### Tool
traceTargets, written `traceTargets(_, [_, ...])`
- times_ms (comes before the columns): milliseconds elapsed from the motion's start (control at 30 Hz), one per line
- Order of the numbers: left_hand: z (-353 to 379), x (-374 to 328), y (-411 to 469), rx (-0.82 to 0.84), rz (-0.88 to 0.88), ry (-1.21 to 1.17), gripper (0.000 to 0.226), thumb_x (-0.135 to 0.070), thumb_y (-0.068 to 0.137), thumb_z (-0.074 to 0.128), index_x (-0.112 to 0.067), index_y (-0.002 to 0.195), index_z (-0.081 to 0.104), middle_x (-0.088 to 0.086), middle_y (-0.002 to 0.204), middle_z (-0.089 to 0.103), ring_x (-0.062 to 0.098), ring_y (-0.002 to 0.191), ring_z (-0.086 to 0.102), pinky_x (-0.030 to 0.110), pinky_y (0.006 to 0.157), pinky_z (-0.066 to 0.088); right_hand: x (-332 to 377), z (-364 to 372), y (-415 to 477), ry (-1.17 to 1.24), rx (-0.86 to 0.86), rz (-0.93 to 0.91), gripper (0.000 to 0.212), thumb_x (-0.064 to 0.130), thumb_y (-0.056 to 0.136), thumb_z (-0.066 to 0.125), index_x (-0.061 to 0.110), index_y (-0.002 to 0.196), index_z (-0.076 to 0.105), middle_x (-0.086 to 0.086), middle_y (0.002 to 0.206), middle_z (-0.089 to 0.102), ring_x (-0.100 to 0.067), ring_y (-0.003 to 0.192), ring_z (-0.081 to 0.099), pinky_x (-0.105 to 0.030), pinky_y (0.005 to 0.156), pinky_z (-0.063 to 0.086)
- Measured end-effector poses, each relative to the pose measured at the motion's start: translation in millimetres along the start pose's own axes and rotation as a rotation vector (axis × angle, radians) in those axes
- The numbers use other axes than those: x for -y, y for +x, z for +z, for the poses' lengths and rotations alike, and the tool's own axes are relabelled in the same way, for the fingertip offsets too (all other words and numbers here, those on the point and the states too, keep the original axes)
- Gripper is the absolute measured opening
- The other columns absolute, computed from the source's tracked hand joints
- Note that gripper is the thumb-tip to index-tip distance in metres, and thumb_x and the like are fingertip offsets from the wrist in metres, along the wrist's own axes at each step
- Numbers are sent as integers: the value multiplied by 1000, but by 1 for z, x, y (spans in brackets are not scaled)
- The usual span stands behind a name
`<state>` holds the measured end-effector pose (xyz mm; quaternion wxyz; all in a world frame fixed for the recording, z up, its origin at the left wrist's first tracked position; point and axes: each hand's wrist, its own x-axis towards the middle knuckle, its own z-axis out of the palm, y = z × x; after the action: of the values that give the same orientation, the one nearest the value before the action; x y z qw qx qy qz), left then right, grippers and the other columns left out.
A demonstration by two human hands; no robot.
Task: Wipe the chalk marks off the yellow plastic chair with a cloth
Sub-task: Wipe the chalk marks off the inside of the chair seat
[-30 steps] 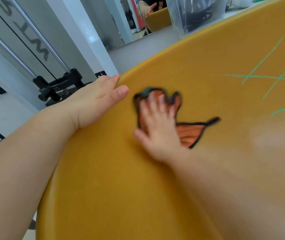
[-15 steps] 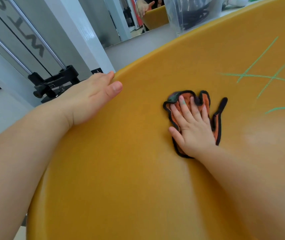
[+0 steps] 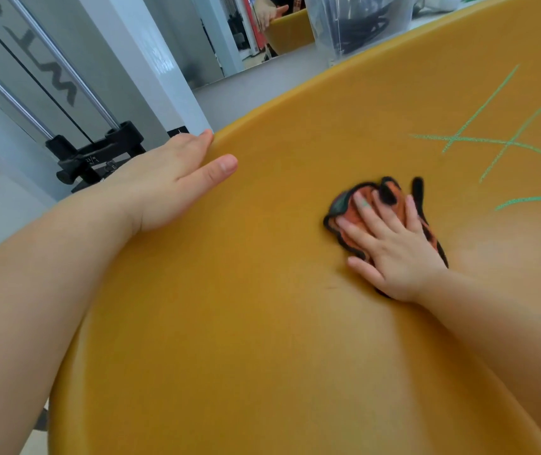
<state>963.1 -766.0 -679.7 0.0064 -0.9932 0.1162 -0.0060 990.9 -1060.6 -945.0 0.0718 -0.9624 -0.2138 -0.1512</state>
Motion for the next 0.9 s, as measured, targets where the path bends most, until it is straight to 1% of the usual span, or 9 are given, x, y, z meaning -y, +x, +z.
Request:
traceTargets(133, [0, 0, 0, -2, -4, 20, 121, -95, 63, 3, -24, 161, 8, -3, 166, 17, 17, 151, 21, 36, 120, 19, 74, -2, 26, 254, -70, 329, 87, 76, 93, 8, 26, 164, 0, -16, 168, -21, -36, 154, -22, -67, 119, -12])
traceTargets(300, [5, 1, 5, -23, 14, 228, 96, -76, 89, 27, -16, 160, 3, 6, 165, 18, 29, 147, 30, 43, 117, 31, 178, -29, -17, 493, 80, -274, 87, 75, 95, 16, 27, 164, -5, -3, 169, -22, -23, 155, -25, -59, 123, -12])
traceTargets(433, [6, -3, 4, 0, 43, 406, 108, -61, 88, 58, -15, 159, -9, 9, 163, 16, 32, 142, 35, 44, 113, 37, 139, -23, -69, 426, 157, -530, 77, 73, 97, 21, 38, 163, 0, 5, 171, -14, -18, 157, -16, -49, 124, -16])
traceTargets(500, [6, -4, 3, 8, 50, 461, 115, -61, 85, 63, -14, 158, -13, 9, 163, 15, 31, 143, 34, 44, 113, 38, 84, -7, -68, 293, 144, -396, 70, 76, 98, 14, 48, 160, -2, 5, 171, -8, -20, 158, -8, -54, 125, -8])
traceTargets(567, [7, -7, 2, 2, 54, 511, 119, -63, 82, 64, -13, 158, -14, 10, 161, 17, 31, 141, 36, 45, 111, 39, 30, 2, -59, 156, 102, -64, 68, 80, 95, 5, 53, 156, -6, 2, 171, -7, -26, 159, 0, -58, 124, -2])
traceTargets(633, [8, -8, 2, -17, 55, 563, 121, -66, 81, 63, -12, 157, -13, 12, 160, 20, 32, 138, 39, 47, 108, 42, 6, -2, -49, 105, 121, 263, 77, 81, 91, -3, 43, 158, -5, -4, 170, -14, -27, 158, -9, -56, 124, -4])
traceTargets(700, [11, -9, 2, -29, 53, 612, 122, -71, 80, 60, -10, 157, -14, 14, 160, 19, 34, 137, 39, 46, 110, 40, 27, -3, -43, 134, 148, 363, 88, 79, 88, -8, 32, 162, -3, -11, 168, -20, -30, 157, -15, -55, 123, -9])
traceTargets(800, [15, -9, 3, -39, 39, 660, 125, -77, 79, 54, -8, 157, -16, 15, 165, 9, 34, 148, 25, 46, 122, 24, 107, -15, -56, 298, 239, 117, 98, 84, 84, -11, 27, 164, -5, -8, 165, -26, -30, 156, -20, -53, 124, -14])
traceTargets(900, [19, -13, 2, -37, 6, 696, 125, -81, 80, 47, -6, 156, -18, 15, 167, -4, 32, 154, 7, 49, 125, 13, 159, -41, -89, 446, 323, -138, 82, 77, 97, 14, 34, 161, -14, 5, 166, -30, -14, 152, -31, -45, 124, -18])
